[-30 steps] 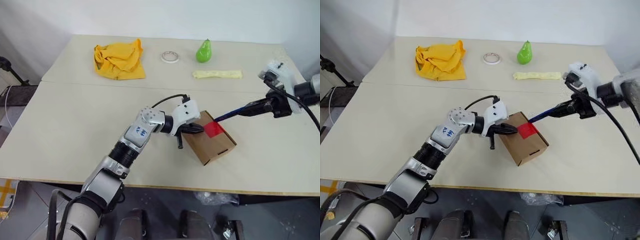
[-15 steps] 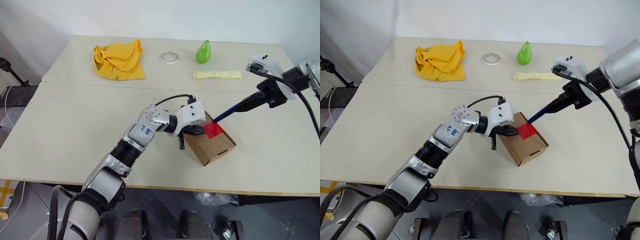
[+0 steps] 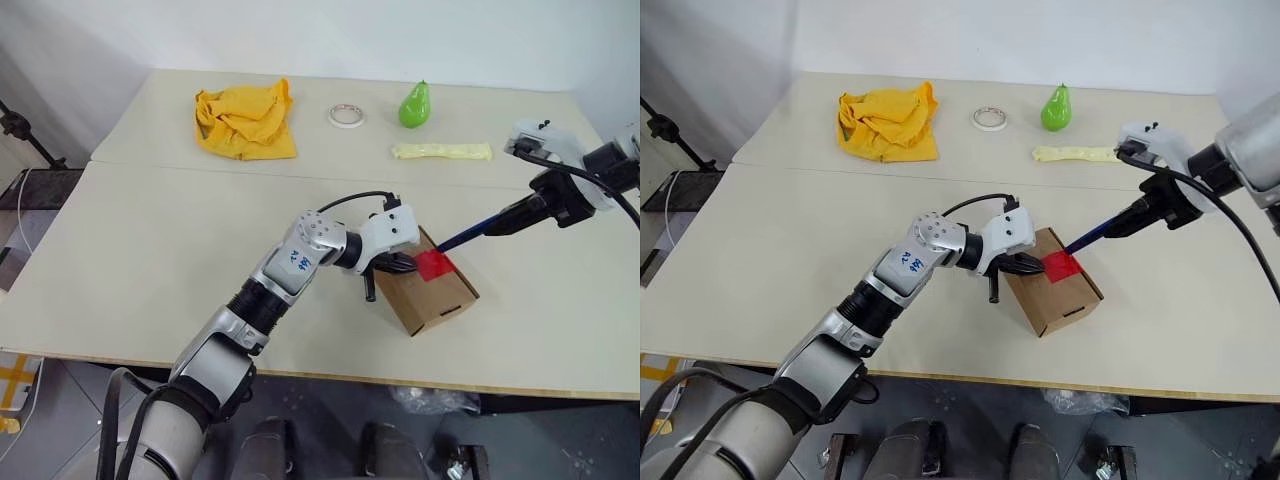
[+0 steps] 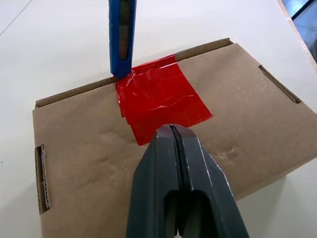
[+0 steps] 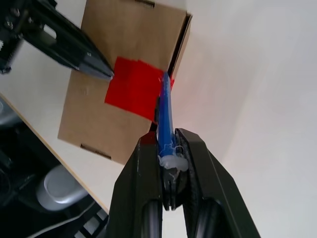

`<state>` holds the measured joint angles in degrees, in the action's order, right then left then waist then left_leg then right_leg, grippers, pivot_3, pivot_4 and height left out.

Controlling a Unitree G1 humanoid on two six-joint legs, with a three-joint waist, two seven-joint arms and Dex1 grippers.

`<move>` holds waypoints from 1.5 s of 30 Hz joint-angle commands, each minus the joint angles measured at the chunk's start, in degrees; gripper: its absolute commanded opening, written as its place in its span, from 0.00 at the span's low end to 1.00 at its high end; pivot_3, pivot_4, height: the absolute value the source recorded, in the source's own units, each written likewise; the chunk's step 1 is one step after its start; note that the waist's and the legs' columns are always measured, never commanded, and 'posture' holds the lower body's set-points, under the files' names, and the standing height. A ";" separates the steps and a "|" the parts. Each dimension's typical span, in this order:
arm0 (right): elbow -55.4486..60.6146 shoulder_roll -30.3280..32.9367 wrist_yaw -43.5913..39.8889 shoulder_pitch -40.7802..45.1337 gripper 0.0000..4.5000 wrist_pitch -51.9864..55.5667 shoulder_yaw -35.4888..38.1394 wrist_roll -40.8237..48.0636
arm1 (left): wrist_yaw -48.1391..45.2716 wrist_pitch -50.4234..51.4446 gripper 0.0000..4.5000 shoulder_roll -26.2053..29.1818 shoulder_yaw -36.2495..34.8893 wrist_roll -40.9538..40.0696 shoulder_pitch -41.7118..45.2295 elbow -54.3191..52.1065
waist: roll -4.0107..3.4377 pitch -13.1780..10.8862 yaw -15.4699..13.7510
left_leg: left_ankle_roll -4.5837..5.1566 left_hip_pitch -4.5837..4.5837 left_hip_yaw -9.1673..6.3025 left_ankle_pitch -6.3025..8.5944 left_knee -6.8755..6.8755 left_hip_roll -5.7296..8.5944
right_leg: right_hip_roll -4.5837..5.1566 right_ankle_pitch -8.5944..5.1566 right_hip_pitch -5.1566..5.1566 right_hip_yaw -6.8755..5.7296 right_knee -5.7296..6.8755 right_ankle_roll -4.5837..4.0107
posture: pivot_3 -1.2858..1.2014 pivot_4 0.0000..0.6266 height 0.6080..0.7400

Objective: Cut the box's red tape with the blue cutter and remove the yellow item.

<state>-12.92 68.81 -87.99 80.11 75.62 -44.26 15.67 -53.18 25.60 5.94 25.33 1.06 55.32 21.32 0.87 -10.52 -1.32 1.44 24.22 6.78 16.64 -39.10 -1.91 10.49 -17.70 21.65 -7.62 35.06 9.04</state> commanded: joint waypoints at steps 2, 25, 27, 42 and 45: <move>3.61 3.21 -4.50 -1.15 0.03 1.50 -0.04 2.38 | -1.22 4.37 0.00 1.01 5.18 3.58 -3.97 6.26 | -0.02 0.01 0.00 | 0.01 0.00 -0.01 0.00 0.00 0.00 | 0.00 0.00 0.00 0.00 -0.02 0.00 | 0.52 0.24 1.00; -1.28 4.71 -4.51 2.88 0.03 -3.52 -6.70 3.16 | -0.57 4.29 0.00 0.72 5.15 3.91 -4.71 6.19 | -0.10 0.12 -0.02 | 0.02 -0.02 0.00 0.02 -0.02 -0.01 | 0.00 0.00 -0.03 0.00 -0.06 -0.01 | 0.52 0.24 1.00; -1.39 4.94 -4.51 2.46 0.03 -3.67 -7.57 3.15 | -0.35 4.56 0.00 0.54 5.06 3.77 -4.78 6.11 | -0.09 0.18 -0.02 | 0.03 -0.02 0.00 0.02 -0.03 -0.01 | 0.00 0.00 -0.04 0.00 -0.06 -0.01 | 0.52 0.24 1.00; 2.37 7.74 -4.51 1.96 0.03 -0.90 -10.23 5.88 | -0.31 5.76 0.00 0.61 5.39 3.58 -5.47 5.19 | -0.20 0.64 -0.02 | 0.04 -0.05 0.00 0.05 -0.03 -0.02 | 0.01 -0.01 -0.07 -0.02 -0.09 -0.01 | 0.52 0.24 1.00; 2.17 7.88 -4.51 2.58 0.03 -1.00 -11.25 6.16 | -0.27 6.06 0.00 0.64 5.35 3.42 -5.95 4.81 | -0.21 0.65 -0.01 | 0.04 -0.05 0.01 0.05 -0.03 -0.02 | 0.01 -0.01 -0.07 -0.01 -0.09 -0.02 | 0.52 0.24 1.00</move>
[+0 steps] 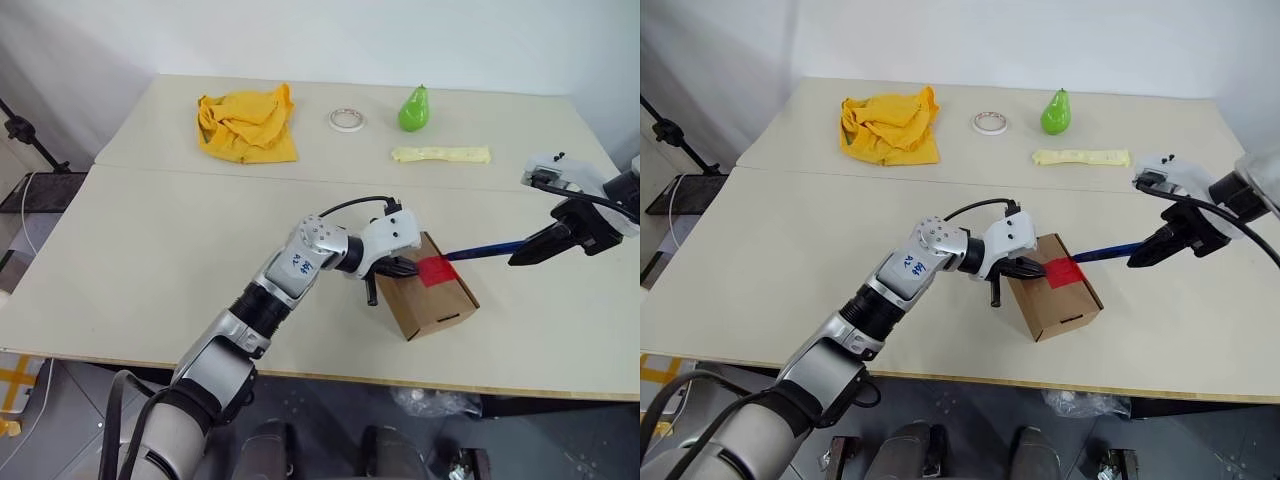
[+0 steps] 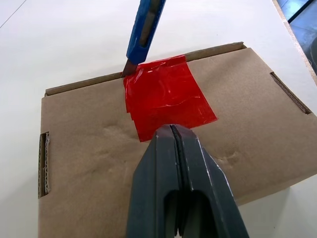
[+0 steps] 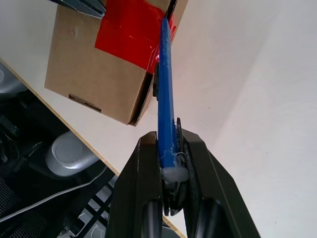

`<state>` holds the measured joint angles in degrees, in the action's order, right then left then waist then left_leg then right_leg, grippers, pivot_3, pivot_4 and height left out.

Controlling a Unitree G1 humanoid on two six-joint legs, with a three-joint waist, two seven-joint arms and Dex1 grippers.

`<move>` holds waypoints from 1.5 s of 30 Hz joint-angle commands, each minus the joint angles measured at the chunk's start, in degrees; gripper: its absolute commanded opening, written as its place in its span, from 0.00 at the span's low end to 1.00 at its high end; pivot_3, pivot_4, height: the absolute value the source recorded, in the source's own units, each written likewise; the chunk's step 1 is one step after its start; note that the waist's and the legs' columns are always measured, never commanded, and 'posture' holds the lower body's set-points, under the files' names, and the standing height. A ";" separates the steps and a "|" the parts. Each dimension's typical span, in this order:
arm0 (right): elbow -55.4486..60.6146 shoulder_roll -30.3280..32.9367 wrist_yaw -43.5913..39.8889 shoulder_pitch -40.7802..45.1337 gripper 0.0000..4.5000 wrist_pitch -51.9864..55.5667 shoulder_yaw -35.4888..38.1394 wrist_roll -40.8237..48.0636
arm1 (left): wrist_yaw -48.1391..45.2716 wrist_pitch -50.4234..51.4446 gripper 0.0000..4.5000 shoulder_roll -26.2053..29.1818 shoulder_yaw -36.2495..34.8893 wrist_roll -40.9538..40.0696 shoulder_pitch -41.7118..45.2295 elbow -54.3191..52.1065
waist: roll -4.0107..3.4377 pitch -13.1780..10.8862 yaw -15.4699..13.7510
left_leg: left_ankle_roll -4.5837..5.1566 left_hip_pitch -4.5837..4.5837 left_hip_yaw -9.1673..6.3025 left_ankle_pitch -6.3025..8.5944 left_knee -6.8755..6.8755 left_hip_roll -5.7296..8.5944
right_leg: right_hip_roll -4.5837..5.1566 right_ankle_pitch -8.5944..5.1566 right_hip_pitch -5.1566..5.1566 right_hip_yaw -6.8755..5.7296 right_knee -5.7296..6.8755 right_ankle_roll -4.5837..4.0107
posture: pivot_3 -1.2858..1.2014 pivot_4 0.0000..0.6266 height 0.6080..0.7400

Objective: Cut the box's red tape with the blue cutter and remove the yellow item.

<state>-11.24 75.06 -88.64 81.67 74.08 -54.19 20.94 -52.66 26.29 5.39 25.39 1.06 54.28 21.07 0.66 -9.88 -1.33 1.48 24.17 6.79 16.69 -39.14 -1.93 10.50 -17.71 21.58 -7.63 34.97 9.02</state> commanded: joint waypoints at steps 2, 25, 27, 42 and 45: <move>0.76 1.87 -3.86 1.34 0.03 0.62 -1.87 1.34 | -0.73 5.59 0.00 1.21 5.30 3.36 -5.16 4.75 | 0.00 0.00 -0.01 | 0.00 0.00 -0.01 0.01 0.00 0.00 | 0.00 0.00 0.00 -0.01 0.00 0.00 | 0.52 0.24 1.00; 3.77 2.04 -3.86 -1.74 0.03 0.42 -2.62 3.23 | -0.64 7.07 0.00 1.62 5.57 3.14 -6.06 2.58 | -0.06 0.20 0.16 | 0.00 -0.04 0.03 0.04 0.00 -0.04 | -0.01 0.00 -0.01 -0.02 0.00 -0.01 | 0.52 0.24 1.00; 5.11 3.12 -3.86 -1.92 0.03 0.50 -2.79 3.98 | -0.70 7.32 0.00 1.73 5.64 3.13 -6.14 2.22 | -0.05 0.27 0.17 | 0.00 -0.05 0.03 0.04 0.00 -0.06 | -0.02 -0.01 -0.01 -0.02 0.00 -0.02 | 0.52 0.24 1.00; 9.66 11.82 -3.11 -10.46 0.03 4.74 13.36 8.53 | -0.44 5.73 0.00 1.96 4.71 2.73 -5.74 2.53 | -0.12 0.33 0.19 | -0.02 -0.09 0.11 0.13 -0.06 -0.17 | -0.04 -0.03 -0.07 -0.05 -0.12 -0.06 | 0.52 0.24 1.00; 4.67 14.87 -3.65 -15.88 0.03 -3.03 21.52 9.48 | -0.75 2.63 0.00 2.56 1.59 0.62 -5.86 0.19 | -0.12 0.33 0.16 | -0.01 -0.08 0.13 0.13 -0.07 -0.18 | -0.04 -0.03 -0.06 -0.05 -0.10 -0.06 | 0.52 0.24 1.00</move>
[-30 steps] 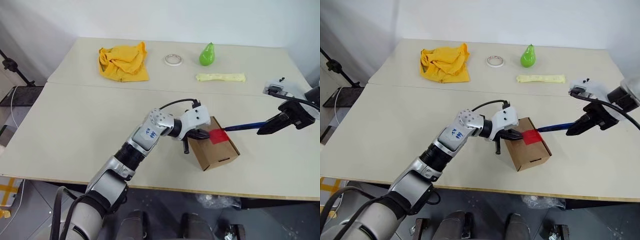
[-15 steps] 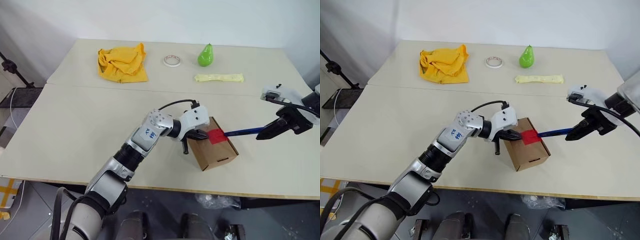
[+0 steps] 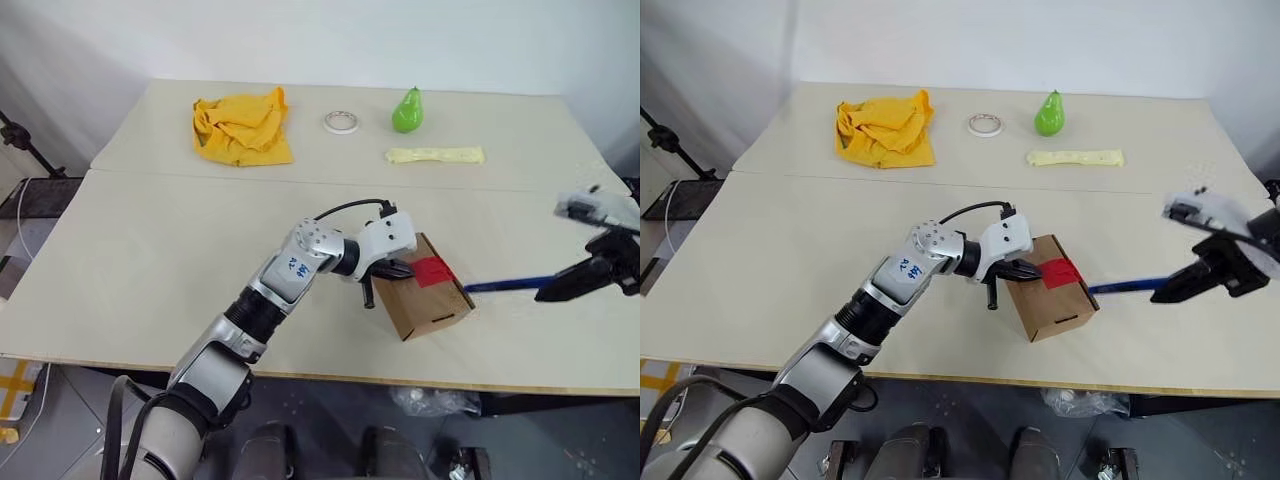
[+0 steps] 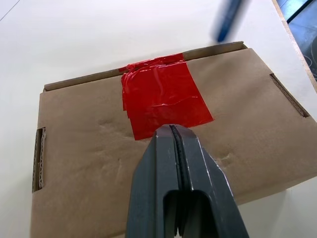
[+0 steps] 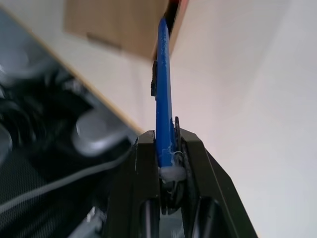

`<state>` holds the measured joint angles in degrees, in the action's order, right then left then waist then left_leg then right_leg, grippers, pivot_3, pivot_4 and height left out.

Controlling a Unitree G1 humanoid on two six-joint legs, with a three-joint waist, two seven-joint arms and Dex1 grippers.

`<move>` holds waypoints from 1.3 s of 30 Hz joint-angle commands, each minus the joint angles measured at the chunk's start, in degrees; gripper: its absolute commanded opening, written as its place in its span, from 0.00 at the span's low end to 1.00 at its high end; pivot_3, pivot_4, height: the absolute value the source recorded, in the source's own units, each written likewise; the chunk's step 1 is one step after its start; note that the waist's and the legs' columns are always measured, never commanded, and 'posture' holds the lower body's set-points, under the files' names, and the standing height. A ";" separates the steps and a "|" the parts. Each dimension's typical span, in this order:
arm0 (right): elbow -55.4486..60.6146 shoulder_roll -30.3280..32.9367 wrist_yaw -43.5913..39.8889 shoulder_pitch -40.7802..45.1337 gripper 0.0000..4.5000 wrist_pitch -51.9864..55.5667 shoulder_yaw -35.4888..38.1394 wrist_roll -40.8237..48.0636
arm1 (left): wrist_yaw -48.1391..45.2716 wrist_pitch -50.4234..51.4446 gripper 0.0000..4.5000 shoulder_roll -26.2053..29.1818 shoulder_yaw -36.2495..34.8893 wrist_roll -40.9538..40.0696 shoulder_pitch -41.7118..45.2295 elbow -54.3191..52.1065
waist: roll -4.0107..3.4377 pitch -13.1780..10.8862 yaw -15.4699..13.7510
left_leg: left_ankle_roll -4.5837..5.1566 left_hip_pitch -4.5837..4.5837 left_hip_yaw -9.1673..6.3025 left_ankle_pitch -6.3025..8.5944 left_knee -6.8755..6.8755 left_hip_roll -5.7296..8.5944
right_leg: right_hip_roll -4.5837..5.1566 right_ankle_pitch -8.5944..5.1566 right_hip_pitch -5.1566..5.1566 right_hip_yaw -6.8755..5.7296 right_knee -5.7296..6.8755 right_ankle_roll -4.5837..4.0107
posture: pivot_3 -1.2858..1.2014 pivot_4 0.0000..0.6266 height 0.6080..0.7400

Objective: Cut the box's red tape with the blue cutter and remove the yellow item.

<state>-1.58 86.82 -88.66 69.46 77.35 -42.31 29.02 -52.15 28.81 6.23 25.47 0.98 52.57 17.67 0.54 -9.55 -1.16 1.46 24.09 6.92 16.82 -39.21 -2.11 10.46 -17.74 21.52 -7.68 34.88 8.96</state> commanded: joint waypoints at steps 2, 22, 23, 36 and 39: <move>-9.06 5.08 -3.80 -9.89 0.03 -14.83 17.85 7.05 | -0.43 -0.25 0.00 1.21 -3.19 -2.98 -5.08 0.08 | 0.00 0.00 -0.10 | 0.00 0.02 -0.01 0.00 0.01 -0.01 | -0.01 0.00 0.01 -0.03 0.00 0.00 | 0.52 0.24 1.00; -38.05 -29.07 35.42 -62.04 0.03 -78.36 66.04 -9.43 | -11.95 -1.14 0.00 27.84 -22.24 -19.09 -26.94 -24.68 | -0.50 -0.28 1.37 | 0.13 -0.08 0.71 -0.19 0.11 0.11 | 0.03 0.02 0.08 0.15 0.19 0.08 | 0.52 0.24 1.00; -37.76 -29.00 35.03 -62.74 0.11 -78.73 66.53 -9.31 | -11.60 0.02 0.00 28.88 -22.75 -19.71 -29.03 -26.39 | -0.51 -0.28 1.41 | 0.11 -0.12 0.71 -0.20 0.18 0.10 | 0.02 0.01 0.07 0.15 0.19 0.07 | 0.52 0.24 1.00; -1.67 -31.84 31.80 -69.62 0.34 -58.98 68.01 2.23 | -1.31 5.62 0.00 24.50 -15.77 -17.84 -33.63 -31.01 | -0.50 -0.31 1.31 | 0.06 -0.76 0.54 -0.14 0.26 -0.07 | -0.02 0.01 -0.20 0.65 0.15 0.04 | 0.52 0.24 1.00; 0.52 -35.91 38.75 -66.00 0.10 -59.27 63.30 -2.94 | 1.19 4.85 0.00 21.02 -13.82 -17.00 -32.49 -29.80 | -0.40 -0.36 1.22 | 0.06 -0.77 0.57 -0.14 0.23 -0.14 | -0.01 0.01 -0.17 0.69 0.17 0.03 | 0.52 0.24 1.00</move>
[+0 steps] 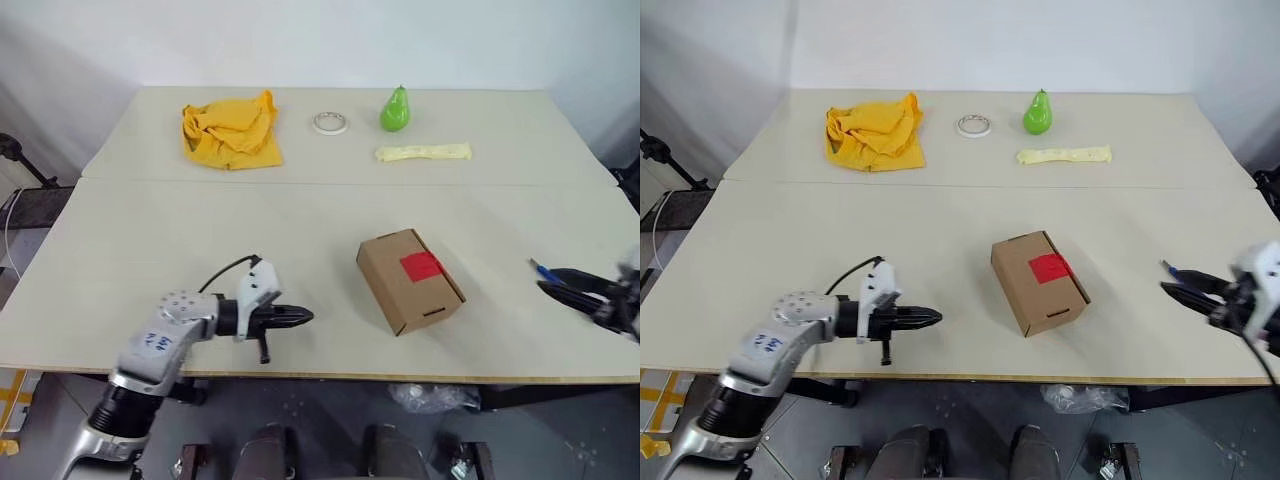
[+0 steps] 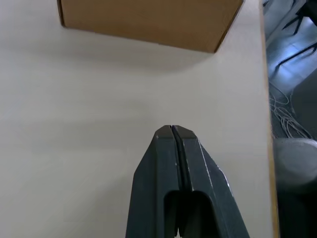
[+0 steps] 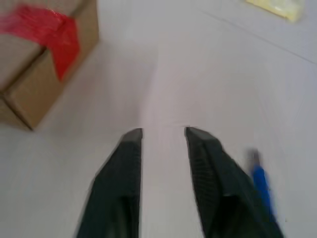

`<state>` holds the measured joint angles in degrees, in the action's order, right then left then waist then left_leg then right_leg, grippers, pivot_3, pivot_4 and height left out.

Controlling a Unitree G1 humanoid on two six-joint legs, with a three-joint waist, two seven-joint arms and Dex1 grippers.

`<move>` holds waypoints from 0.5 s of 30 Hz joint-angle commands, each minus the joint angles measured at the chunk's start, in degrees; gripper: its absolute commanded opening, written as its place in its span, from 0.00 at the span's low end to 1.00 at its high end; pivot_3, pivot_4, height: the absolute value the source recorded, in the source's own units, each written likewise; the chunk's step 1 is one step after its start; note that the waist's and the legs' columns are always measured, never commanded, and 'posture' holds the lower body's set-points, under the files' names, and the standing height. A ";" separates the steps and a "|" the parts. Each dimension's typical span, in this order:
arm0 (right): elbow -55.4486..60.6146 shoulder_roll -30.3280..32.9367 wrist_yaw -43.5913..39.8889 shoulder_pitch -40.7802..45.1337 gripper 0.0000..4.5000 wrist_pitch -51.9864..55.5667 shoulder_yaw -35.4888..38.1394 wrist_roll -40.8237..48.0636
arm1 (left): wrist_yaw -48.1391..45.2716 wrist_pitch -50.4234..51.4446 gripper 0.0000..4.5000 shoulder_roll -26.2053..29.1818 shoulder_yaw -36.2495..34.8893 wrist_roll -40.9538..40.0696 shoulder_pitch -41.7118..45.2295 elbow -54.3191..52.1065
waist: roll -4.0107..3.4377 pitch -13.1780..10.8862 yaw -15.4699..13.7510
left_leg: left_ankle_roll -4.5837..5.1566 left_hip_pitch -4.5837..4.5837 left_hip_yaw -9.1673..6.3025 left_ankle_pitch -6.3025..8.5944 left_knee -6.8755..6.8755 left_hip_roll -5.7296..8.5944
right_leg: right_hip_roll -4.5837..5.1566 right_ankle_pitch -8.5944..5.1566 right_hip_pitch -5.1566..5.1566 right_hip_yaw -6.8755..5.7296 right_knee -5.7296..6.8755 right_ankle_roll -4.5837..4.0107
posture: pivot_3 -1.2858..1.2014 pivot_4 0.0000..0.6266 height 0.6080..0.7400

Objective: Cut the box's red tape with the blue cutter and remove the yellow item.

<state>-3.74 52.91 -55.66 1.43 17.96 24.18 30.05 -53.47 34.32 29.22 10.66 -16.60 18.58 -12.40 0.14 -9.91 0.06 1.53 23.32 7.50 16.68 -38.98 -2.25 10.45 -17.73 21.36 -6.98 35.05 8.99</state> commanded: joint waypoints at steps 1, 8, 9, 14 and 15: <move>2.94 -3.34 7.89 3.21 0.02 -1.51 -5.65 -7.08 | 4.12 -0.13 0.00 -3.53 1.47 0.96 2.08 1.00 | -0.02 0.00 -0.07 | 0.00 0.01 0.04 0.00 0.01 0.01 | 0.02 0.00 0.04 0.04 0.01 0.00 | 0.52 0.24 1.00; 9.49 -11.66 12.24 8.04 0.01 0.60 -18.02 -12.80 | 8.73 -0.74 0.00 -9.32 9.87 8.88 9.70 10.49 | -0.02 0.00 -0.21 | 0.03 0.08 0.12 -0.01 0.01 0.18 | 0.03 0.00 0.16 0.08 0.09 0.00 | 0.52 0.24 1.00; 10.59 -12.12 12.10 8.22 0.01 1.30 -18.85 -12.70 | 8.17 -0.63 0.00 -9.49 10.48 9.01 10.57 11.27 | -0.02 0.01 -0.22 | 0.03 0.09 0.11 -0.01 0.01 0.18 | 0.03 0.00 0.16 0.07 0.11 0.00 | 0.52 0.24 1.00; 17.55 -14.05 12.21 8.35 0.01 8.14 -22.59 -10.73 | 7.64 -0.24 0.00 -10.46 10.10 8.40 12.90 12.67 | -0.01 0.00 -0.07 | 0.05 0.08 0.11 0.00 0.00 0.15 | 0.03 0.00 0.15 0.07 0.28 0.00 | 0.52 0.24 1.00; 18.96 -14.33 12.73 8.06 0.01 9.71 -23.11 -10.65 | 7.59 0.34 0.00 -9.95 9.97 8.53 12.83 12.45 | -0.01 0.00 -0.06 | 0.05 0.08 0.10 0.00 0.00 0.14 | 0.03 0.00 0.16 0.07 0.30 0.00 | 0.52 0.24 1.00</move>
<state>11.54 39.06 -43.24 9.70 25.65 1.52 18.05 -45.83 34.12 18.79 20.64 -8.53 31.16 0.55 0.13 -9.91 0.00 1.58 23.40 7.59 16.68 -38.98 -2.12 10.47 -17.73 21.51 -6.92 35.35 8.99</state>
